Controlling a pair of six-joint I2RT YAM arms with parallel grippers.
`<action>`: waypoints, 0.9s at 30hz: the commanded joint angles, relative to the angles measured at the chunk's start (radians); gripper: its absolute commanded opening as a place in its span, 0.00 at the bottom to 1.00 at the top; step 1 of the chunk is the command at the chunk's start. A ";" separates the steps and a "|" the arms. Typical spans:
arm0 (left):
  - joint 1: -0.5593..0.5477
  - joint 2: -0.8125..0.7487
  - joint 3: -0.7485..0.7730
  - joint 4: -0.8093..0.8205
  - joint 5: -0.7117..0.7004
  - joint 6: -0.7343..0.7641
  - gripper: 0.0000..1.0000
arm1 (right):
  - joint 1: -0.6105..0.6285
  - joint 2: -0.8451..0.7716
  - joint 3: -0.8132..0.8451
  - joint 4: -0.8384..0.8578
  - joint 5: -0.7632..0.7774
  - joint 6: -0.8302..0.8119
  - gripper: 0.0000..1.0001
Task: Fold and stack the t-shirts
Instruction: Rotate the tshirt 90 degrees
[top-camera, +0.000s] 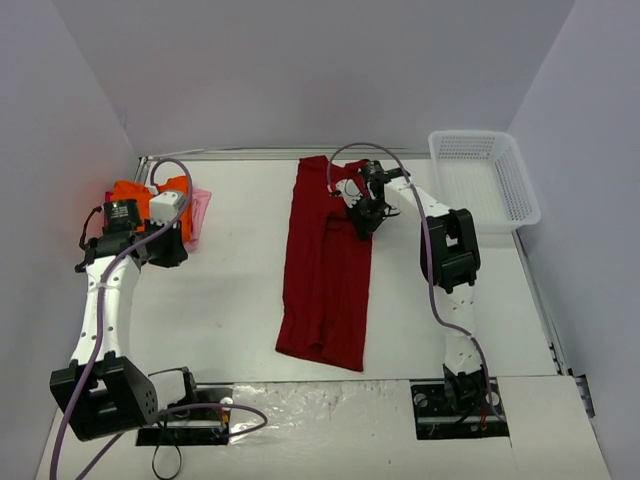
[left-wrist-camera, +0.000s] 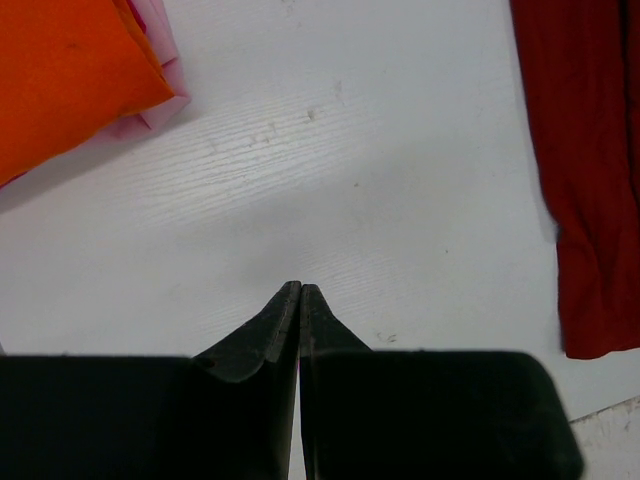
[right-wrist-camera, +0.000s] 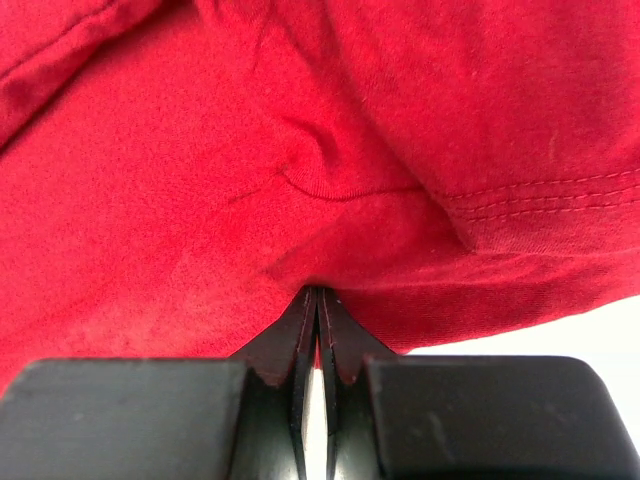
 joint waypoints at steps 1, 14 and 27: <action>0.008 0.007 0.013 0.020 0.003 0.000 0.02 | -0.001 0.100 0.058 -0.024 0.041 -0.004 0.00; 0.008 0.039 0.019 0.014 -0.041 0.014 0.02 | -0.001 0.357 0.435 -0.063 0.072 -0.001 0.00; 0.008 0.082 0.045 -0.001 -0.035 0.020 0.02 | -0.006 0.401 0.523 -0.058 0.116 -0.003 0.00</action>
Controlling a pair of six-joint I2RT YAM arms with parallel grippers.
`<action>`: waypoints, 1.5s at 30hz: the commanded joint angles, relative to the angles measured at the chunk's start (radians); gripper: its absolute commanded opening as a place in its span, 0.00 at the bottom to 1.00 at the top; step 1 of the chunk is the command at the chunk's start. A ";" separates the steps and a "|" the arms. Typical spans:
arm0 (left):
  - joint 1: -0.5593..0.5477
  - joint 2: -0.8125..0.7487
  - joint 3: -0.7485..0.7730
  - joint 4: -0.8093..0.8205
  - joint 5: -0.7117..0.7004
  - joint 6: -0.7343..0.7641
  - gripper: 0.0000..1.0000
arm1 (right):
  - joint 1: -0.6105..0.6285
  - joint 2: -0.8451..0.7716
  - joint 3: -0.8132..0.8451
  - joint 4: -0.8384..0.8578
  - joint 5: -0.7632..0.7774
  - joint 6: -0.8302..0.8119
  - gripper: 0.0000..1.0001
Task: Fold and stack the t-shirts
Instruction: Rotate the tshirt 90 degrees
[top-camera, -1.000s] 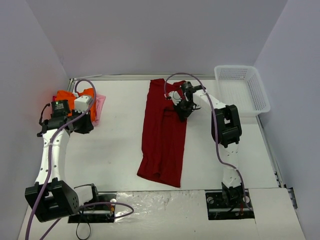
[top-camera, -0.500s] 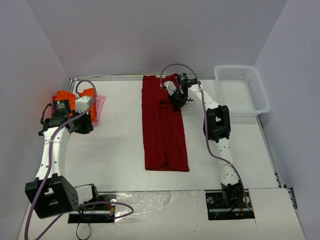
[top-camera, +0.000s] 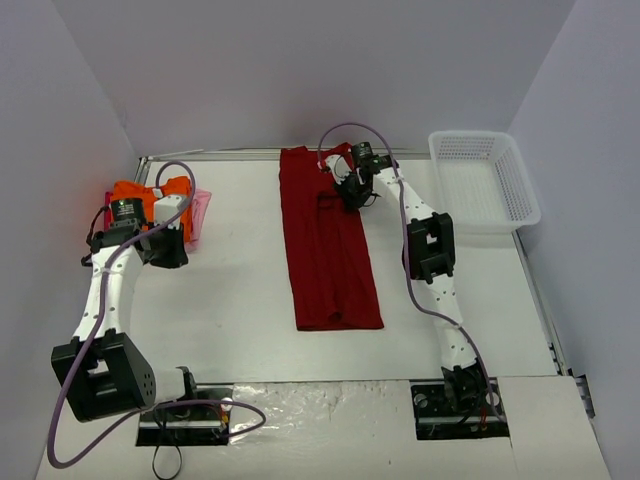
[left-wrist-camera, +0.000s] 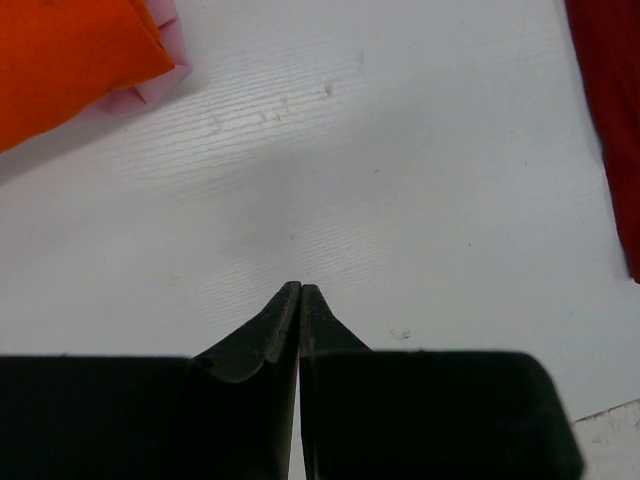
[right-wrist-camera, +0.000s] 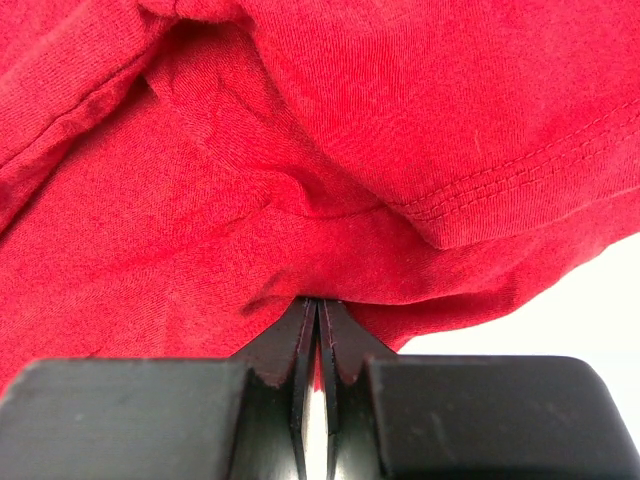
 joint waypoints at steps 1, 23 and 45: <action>0.008 -0.024 0.047 -0.008 0.006 0.015 0.03 | -0.008 0.058 -0.047 -0.037 0.072 -0.011 0.00; 0.007 -0.257 -0.036 0.010 0.185 0.038 0.96 | -0.020 -0.650 -0.441 0.099 0.029 0.072 0.50; -0.337 -0.148 -0.096 0.223 0.308 -0.103 0.94 | -0.422 -1.241 -1.255 0.273 -0.496 0.374 1.00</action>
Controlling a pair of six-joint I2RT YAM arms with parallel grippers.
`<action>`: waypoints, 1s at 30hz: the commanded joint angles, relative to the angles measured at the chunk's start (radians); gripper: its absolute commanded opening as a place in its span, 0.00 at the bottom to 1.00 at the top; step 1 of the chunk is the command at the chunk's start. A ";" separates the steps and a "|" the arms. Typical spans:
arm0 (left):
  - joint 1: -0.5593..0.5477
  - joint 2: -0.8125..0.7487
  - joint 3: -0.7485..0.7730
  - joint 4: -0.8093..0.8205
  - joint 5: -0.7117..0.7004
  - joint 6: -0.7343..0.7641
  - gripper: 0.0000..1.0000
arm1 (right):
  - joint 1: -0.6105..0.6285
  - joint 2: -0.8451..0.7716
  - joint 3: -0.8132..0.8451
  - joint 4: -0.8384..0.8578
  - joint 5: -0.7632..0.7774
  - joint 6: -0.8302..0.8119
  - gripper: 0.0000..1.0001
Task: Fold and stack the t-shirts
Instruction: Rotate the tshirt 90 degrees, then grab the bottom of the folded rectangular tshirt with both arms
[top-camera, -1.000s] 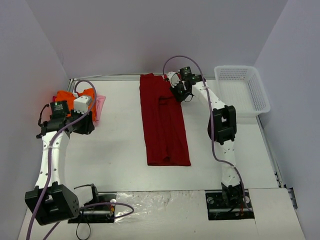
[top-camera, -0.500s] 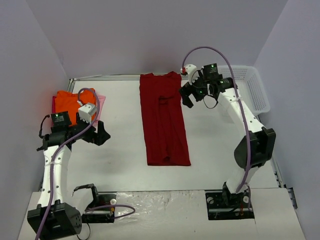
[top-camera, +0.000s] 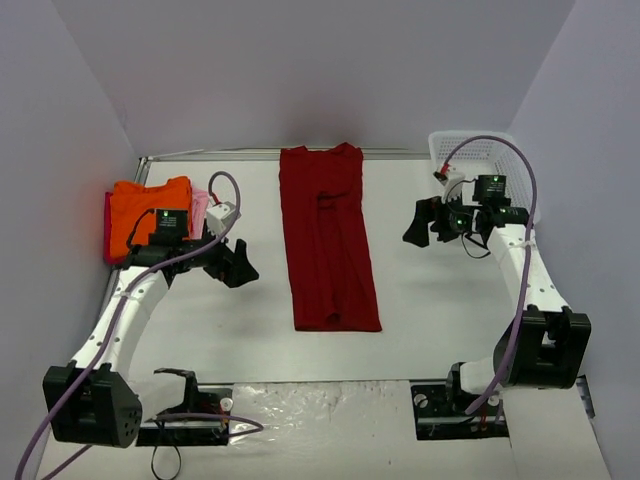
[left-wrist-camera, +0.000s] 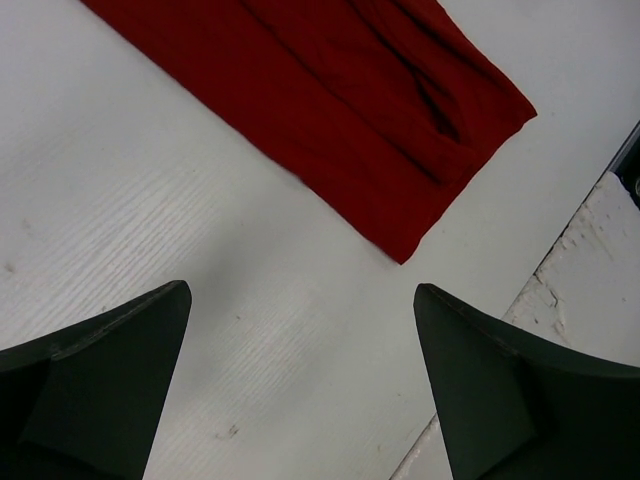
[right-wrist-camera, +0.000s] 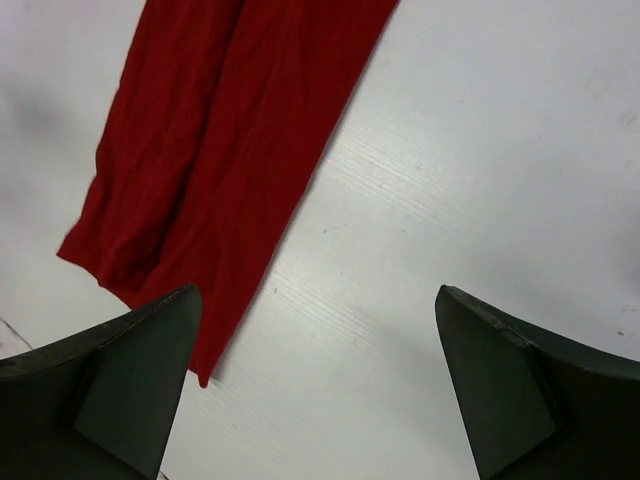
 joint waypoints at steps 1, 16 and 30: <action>-0.067 -0.006 0.013 0.115 -0.064 -0.019 0.94 | -0.036 -0.022 0.008 0.024 -0.135 0.066 1.00; -0.657 0.146 0.060 0.029 -0.730 0.412 0.85 | -0.004 -0.025 0.040 -0.106 -0.005 -0.116 0.99; -0.820 0.275 -0.072 0.229 -0.899 0.390 0.73 | -0.004 0.015 0.034 -0.122 0.097 -0.158 0.97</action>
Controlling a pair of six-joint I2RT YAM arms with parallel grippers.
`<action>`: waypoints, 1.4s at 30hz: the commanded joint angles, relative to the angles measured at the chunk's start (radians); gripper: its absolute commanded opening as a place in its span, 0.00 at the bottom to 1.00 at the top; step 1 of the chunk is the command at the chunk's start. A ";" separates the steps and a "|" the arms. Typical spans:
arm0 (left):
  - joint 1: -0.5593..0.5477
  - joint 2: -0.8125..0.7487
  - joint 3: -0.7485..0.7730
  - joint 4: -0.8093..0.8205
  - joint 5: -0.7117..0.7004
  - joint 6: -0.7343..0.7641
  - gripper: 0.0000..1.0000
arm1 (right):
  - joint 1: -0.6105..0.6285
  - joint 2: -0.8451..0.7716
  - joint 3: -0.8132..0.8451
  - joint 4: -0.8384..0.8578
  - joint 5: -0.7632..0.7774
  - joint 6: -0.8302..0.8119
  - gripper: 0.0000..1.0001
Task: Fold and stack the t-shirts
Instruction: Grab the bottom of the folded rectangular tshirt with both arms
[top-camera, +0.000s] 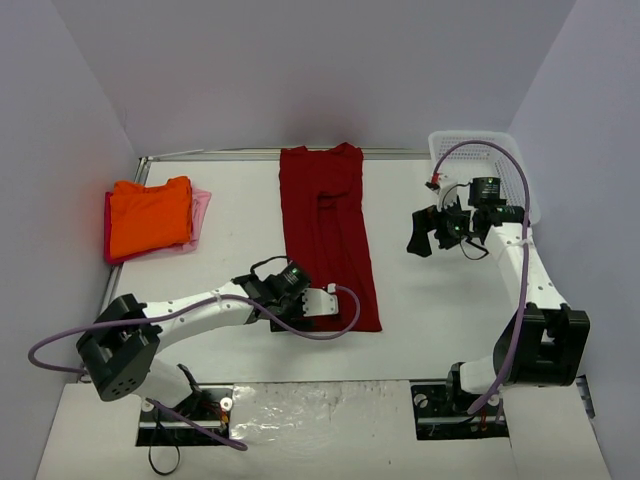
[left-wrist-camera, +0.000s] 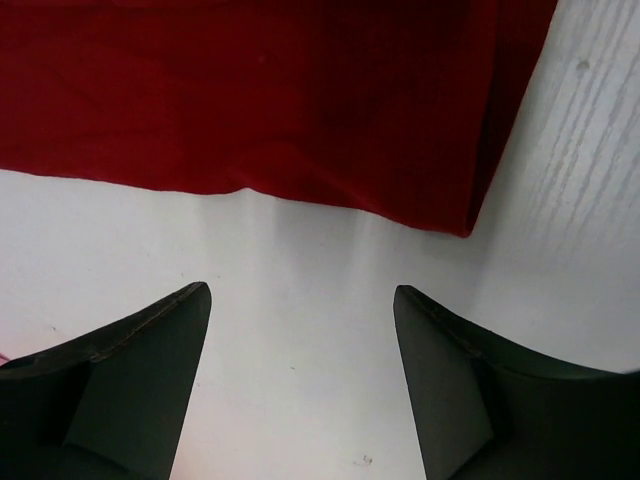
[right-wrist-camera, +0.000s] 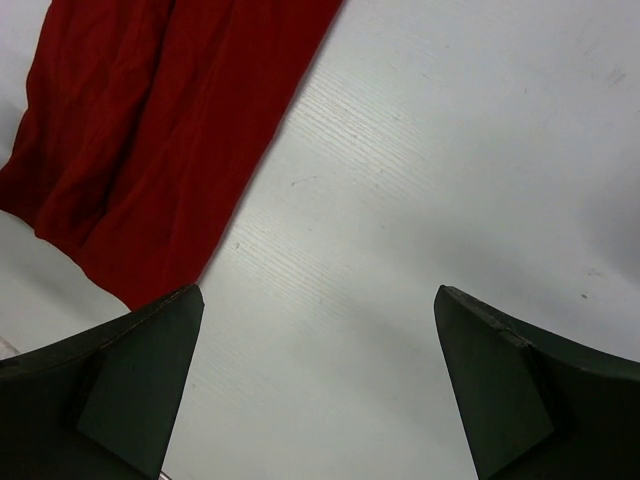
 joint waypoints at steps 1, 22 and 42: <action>-0.002 -0.019 0.036 0.059 -0.022 -0.038 0.73 | 0.004 0.018 0.026 -0.033 0.036 -0.025 0.97; -0.028 -0.052 0.064 -0.063 0.257 -0.087 0.70 | 0.005 0.121 0.012 -0.031 0.090 -0.060 0.93; -0.056 0.113 0.091 -0.026 0.176 -0.109 0.61 | 0.004 0.116 0.007 -0.031 0.090 -0.068 0.93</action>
